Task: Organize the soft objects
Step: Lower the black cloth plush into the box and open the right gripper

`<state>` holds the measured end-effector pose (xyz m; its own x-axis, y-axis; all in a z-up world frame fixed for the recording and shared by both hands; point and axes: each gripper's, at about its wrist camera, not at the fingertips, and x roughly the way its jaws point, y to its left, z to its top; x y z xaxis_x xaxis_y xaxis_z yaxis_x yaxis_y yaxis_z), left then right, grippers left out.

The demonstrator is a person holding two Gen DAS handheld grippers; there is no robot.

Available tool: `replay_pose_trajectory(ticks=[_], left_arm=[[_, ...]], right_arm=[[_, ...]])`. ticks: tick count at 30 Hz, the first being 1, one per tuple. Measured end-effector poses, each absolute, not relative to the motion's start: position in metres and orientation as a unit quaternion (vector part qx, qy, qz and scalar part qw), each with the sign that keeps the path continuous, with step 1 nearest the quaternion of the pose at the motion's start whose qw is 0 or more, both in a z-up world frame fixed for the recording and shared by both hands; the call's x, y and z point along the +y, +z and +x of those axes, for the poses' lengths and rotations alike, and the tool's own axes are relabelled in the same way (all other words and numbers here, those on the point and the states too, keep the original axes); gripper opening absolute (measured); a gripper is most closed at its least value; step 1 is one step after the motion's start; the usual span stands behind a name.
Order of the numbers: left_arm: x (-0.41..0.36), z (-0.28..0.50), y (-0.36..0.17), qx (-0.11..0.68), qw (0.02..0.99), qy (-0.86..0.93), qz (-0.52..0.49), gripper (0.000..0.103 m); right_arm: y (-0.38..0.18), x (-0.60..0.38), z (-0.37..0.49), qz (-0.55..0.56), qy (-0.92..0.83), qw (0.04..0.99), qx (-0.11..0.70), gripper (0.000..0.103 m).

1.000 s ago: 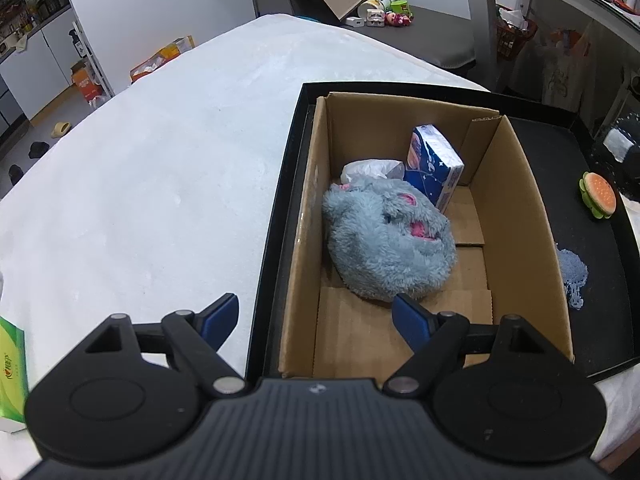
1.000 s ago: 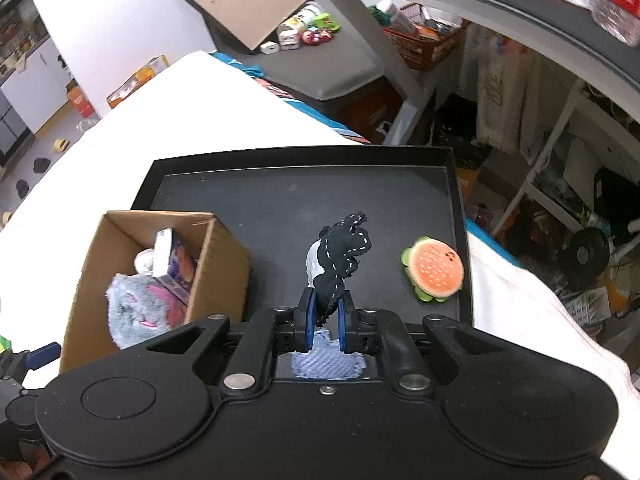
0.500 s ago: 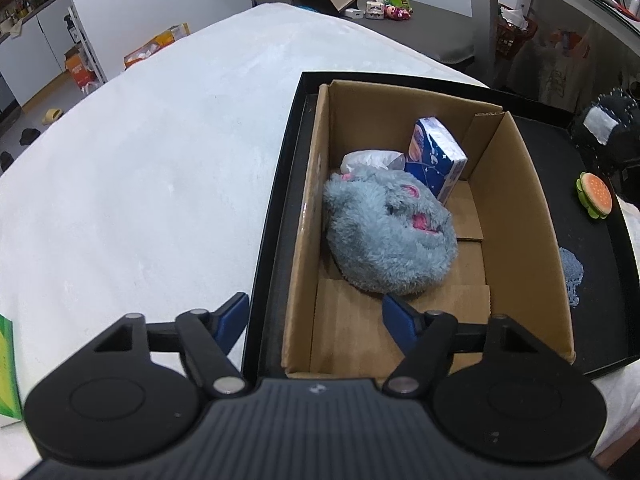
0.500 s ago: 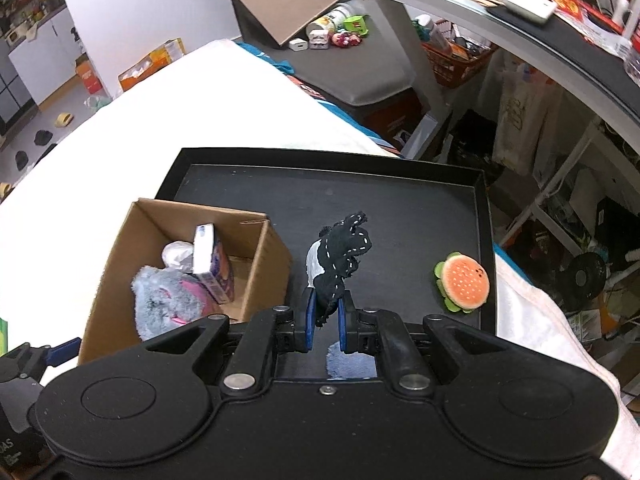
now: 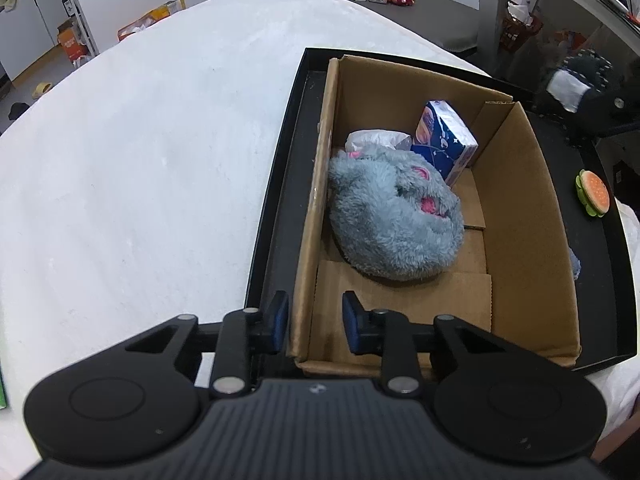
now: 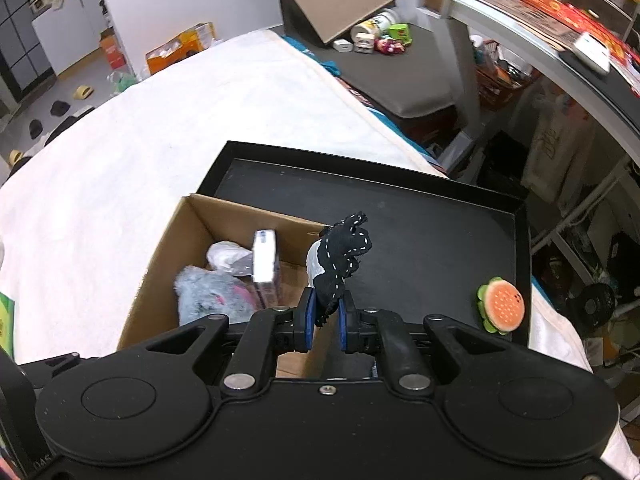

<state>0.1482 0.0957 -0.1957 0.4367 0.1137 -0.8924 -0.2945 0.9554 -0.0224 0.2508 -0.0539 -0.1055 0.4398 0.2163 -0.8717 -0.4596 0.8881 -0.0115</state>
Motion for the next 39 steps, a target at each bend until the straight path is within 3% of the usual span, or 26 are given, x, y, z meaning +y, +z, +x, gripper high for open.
replay_pose_trajectory(ticks=[18, 23, 27, 32, 37, 39], left_arm=[[0.108, 0.148, -0.200, 0.513, 0.843, 0.106, -0.121, 0.024], [0.110, 0.148, -0.203, 0.516, 0.841, 0.106, -0.120, 0.024], [0.115, 0.149, -0.204, 0.517, 0.839, 0.105, -0.131, 0.024], [0.114, 0.149, -0.204, 0.516, 0.841, 0.104, -0.126, 0.024], [0.113, 0.146, -0.201, 0.507, 0.846, 0.107, -0.127, 0.024], [0.111, 0.144, -0.200, 0.502, 0.848, 0.113, -0.122, 0.024]], right_arm=[[-0.127, -0.019, 0.256, -0.144, 0.203, 0.822, 0.513, 0.012], [-0.130, -0.017, 0.262, -0.144, 0.201, 0.820, 0.516, 0.019], [-0.124, -0.023, 0.265, -0.143, 0.198, 0.827, 0.507, 0.039], [-0.121, -0.032, 0.265, -0.143, 0.197, 0.829, 0.503, 0.044], [-0.117, -0.038, 0.259, -0.155, 0.203, 0.836, 0.486, 0.074], [-0.115, -0.041, 0.258, -0.155, 0.208, 0.838, 0.480, 0.080]])
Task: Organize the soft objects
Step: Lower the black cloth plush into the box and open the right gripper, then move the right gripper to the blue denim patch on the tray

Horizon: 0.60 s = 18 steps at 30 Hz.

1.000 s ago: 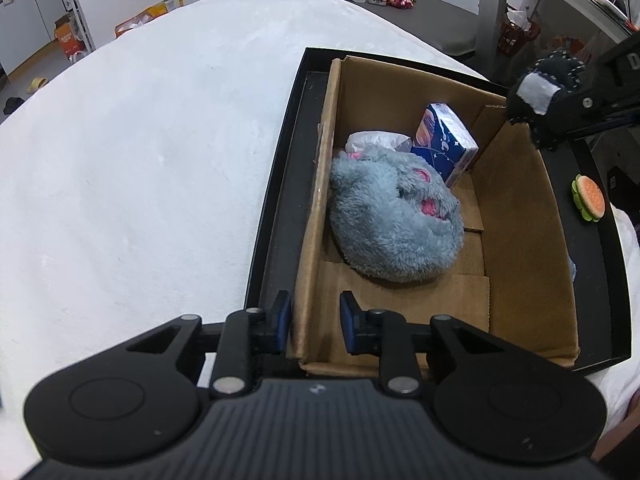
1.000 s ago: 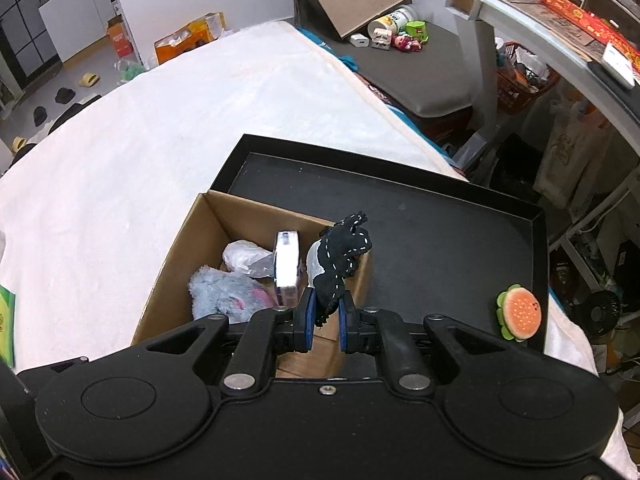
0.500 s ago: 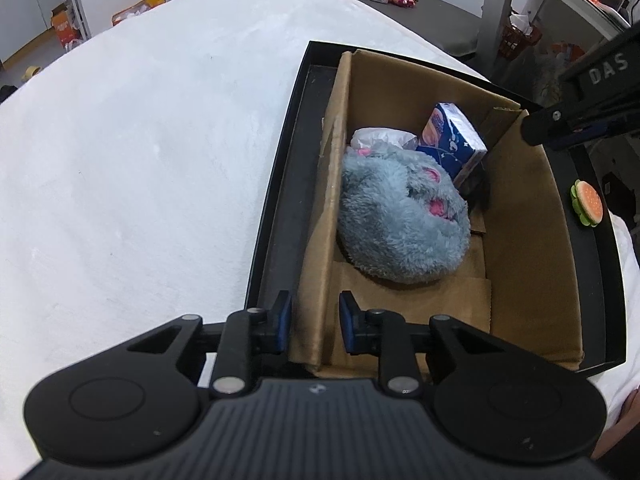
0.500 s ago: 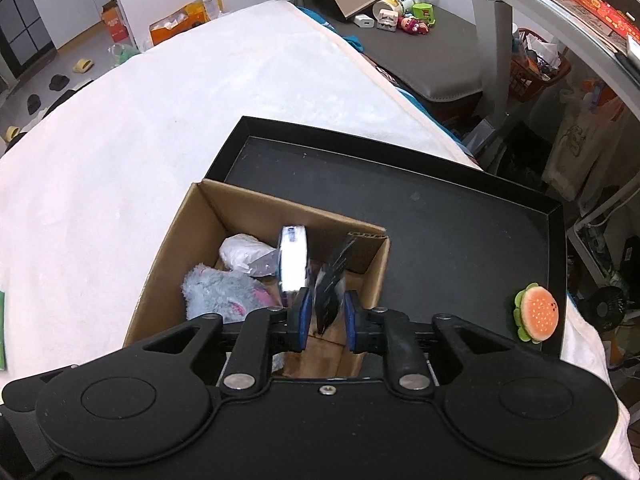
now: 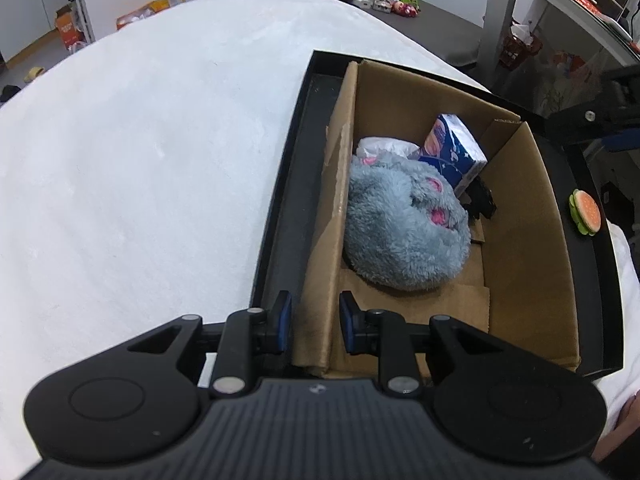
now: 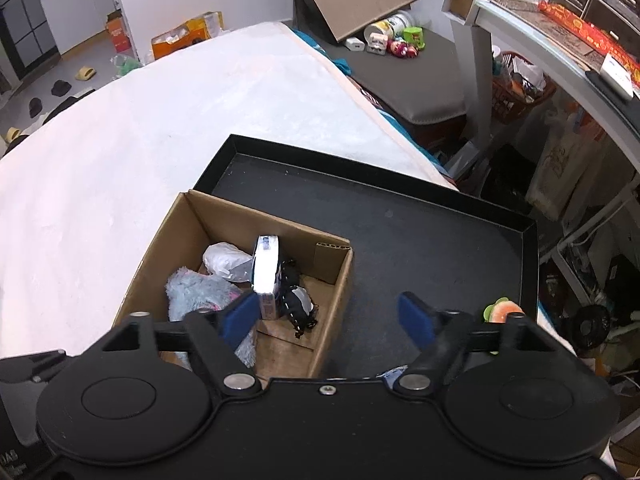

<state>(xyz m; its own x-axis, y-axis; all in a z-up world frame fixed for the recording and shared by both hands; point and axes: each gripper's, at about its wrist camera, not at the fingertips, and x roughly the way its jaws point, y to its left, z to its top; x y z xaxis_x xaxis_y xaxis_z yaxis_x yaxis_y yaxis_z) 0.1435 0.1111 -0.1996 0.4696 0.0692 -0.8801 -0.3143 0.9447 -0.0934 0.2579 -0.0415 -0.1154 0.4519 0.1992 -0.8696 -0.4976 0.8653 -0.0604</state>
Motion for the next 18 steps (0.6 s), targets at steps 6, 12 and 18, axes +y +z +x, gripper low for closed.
replay_pose_trajectory(ticks=[6, 12, 18], left_arm=[[0.105, 0.142, -0.193, 0.495, 0.854, 0.120, -0.106, 0.026], [0.099, 0.145, -0.193, 0.506, 0.849, 0.128, -0.086, 0.035], [0.092, 0.147, -0.189, 0.506, 0.850, 0.132, -0.069, 0.057]], right_arm=[[-0.108, -0.058, 0.259, -0.158, 0.214, 0.845, 0.463, 0.091], [-0.110, -0.084, 0.260, -0.150, 0.222, 0.851, 0.453, 0.094], [-0.114, -0.112, 0.261, -0.131, 0.225, 0.855, 0.448, 0.099]])
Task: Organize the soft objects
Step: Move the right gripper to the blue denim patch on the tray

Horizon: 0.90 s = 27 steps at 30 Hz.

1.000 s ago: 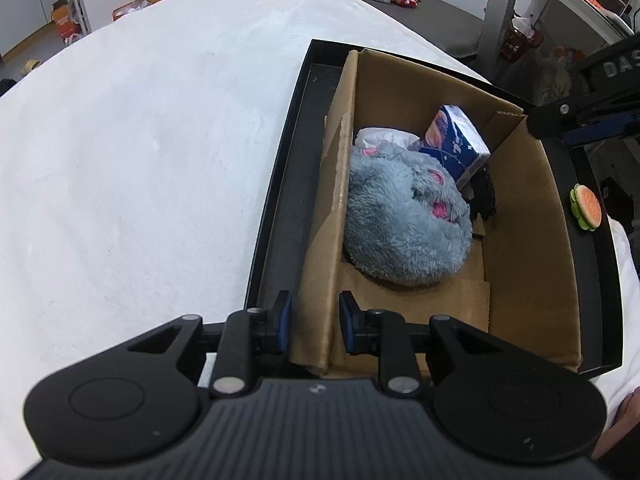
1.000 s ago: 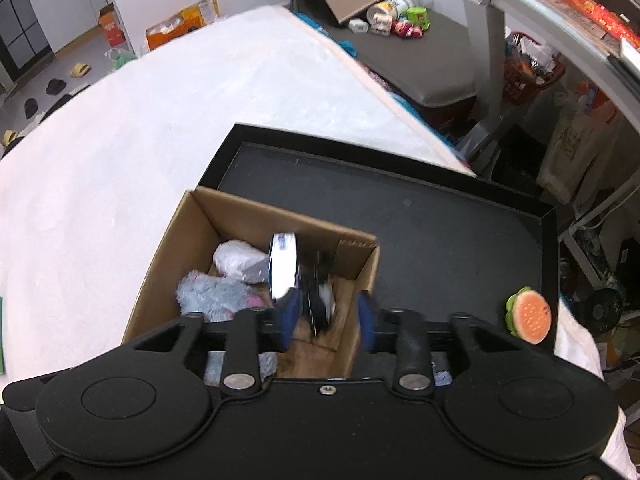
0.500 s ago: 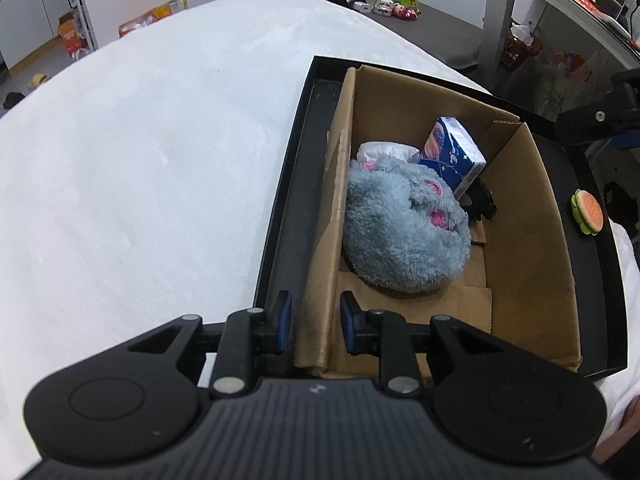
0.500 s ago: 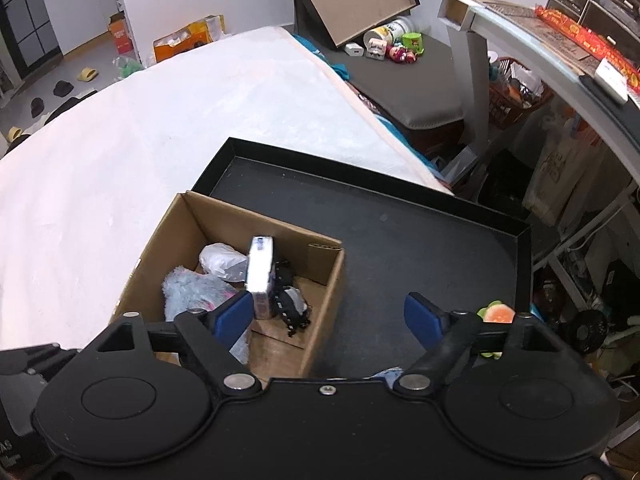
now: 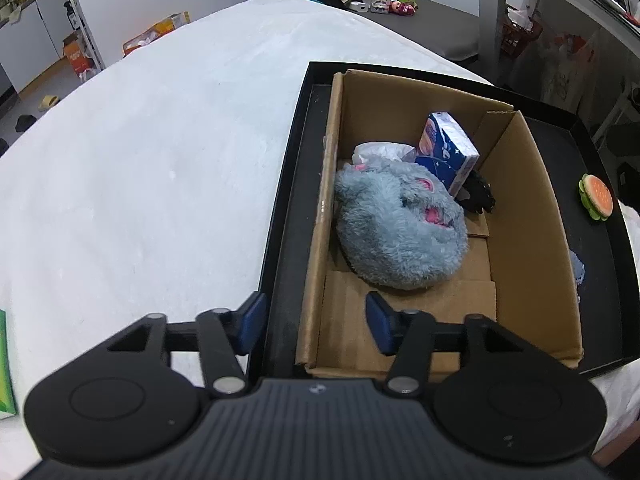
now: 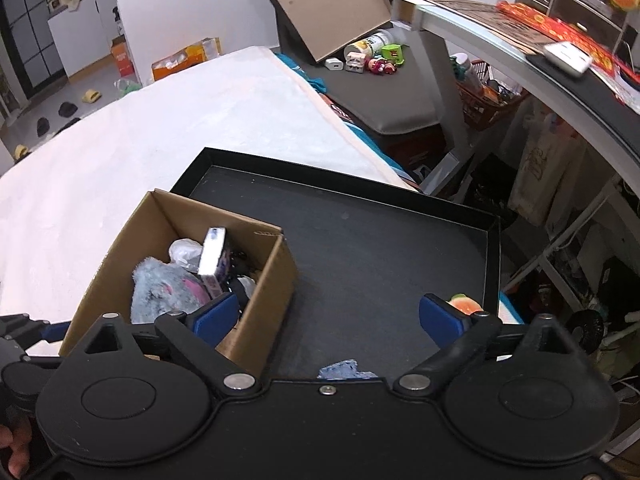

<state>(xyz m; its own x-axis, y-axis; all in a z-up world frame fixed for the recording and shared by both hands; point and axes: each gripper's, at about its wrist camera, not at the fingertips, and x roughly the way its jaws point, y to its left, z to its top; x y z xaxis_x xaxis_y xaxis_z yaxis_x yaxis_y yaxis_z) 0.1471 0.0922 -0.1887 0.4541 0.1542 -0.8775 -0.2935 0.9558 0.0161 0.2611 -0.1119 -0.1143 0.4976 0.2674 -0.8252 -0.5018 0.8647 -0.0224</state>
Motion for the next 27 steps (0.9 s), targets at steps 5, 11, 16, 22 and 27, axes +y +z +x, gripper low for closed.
replay_pose_trajectory(ticks=[5, 11, 16, 22, 27], left_arm=[[0.086, 0.148, -0.186, 0.501, 0.853, 0.141, -0.050, 0.067], [0.075, 0.150, -0.184, 0.497, 0.855, 0.149, -0.020, 0.072], [0.066, 0.151, -0.183, 0.492, 0.856, 0.161, 0.010, 0.077], [0.058, 0.154, -0.183, 0.492, 0.853, 0.168, 0.034, 0.080], [0.051, 0.157, -0.184, 0.495, 0.850, 0.171, 0.052, 0.080]], right_arm=[[-0.122, -0.135, 0.265, -0.113, 0.222, 0.857, 0.451, 0.099], [-0.135, -0.157, 0.269, -0.087, 0.222, 0.851, 0.468, 0.099], [-0.148, -0.167, 0.270, -0.075, 0.229, 0.842, 0.483, 0.099], [-0.165, -0.174, 0.271, -0.054, 0.236, 0.833, 0.497, 0.099], [-0.179, -0.176, 0.273, -0.048, 0.247, 0.819, 0.515, 0.098]])
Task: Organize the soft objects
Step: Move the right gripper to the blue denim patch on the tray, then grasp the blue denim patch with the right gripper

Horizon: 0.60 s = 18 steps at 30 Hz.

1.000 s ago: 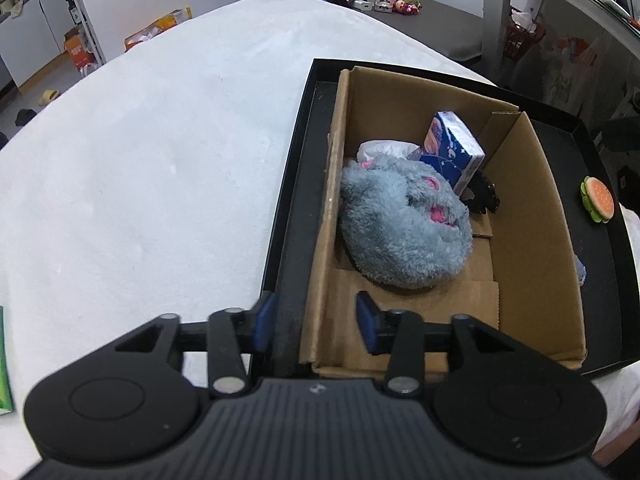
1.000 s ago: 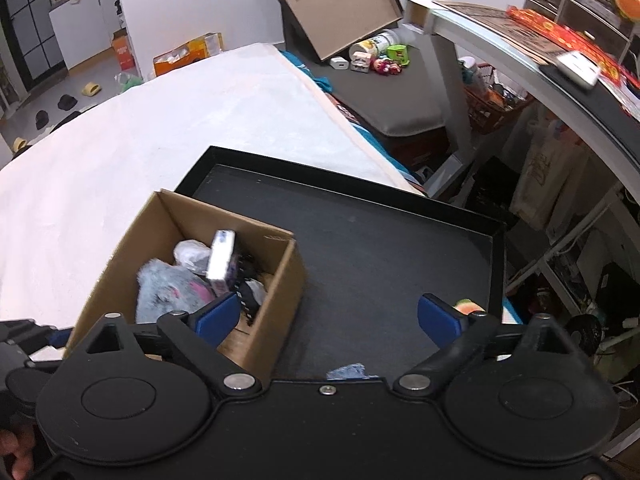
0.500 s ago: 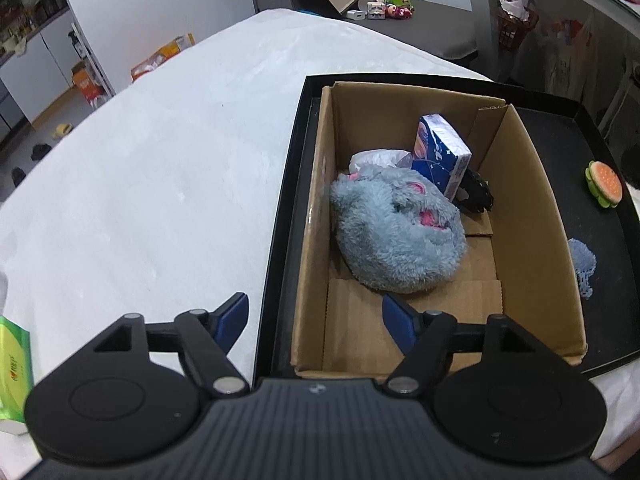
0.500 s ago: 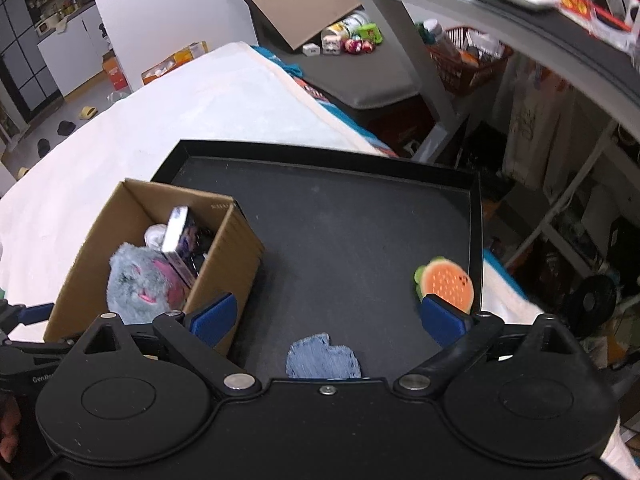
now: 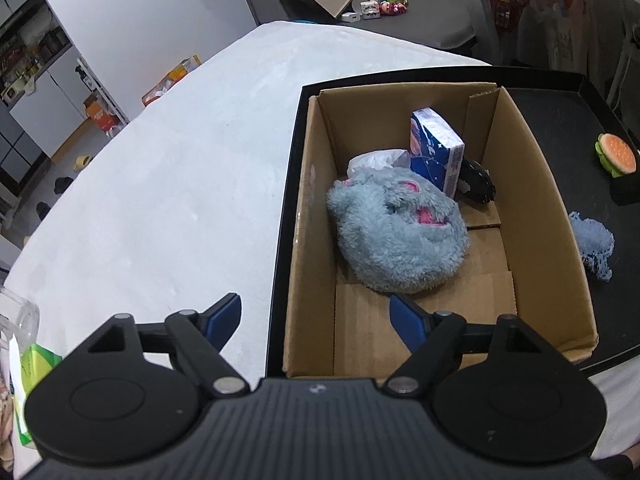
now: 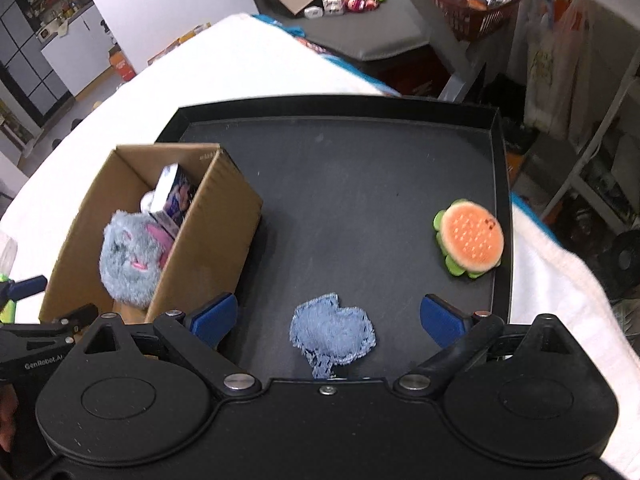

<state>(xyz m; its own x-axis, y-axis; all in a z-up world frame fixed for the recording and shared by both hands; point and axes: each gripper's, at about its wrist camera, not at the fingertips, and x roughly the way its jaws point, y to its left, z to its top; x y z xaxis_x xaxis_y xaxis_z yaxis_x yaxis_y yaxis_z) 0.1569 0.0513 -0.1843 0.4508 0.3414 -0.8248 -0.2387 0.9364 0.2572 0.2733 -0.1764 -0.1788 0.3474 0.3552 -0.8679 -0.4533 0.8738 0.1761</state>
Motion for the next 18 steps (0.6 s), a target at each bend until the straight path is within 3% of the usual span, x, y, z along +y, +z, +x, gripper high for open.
replay_pose_trajectory(ticks=[18], left_arm=[[0.040, 0.170, -0.192, 0.515, 0.836, 0.173, 0.076, 0.080]], right_arm=[[-0.222, -0.164, 0.280, -0.100, 0.261, 0.789, 0.546, 0.095]])
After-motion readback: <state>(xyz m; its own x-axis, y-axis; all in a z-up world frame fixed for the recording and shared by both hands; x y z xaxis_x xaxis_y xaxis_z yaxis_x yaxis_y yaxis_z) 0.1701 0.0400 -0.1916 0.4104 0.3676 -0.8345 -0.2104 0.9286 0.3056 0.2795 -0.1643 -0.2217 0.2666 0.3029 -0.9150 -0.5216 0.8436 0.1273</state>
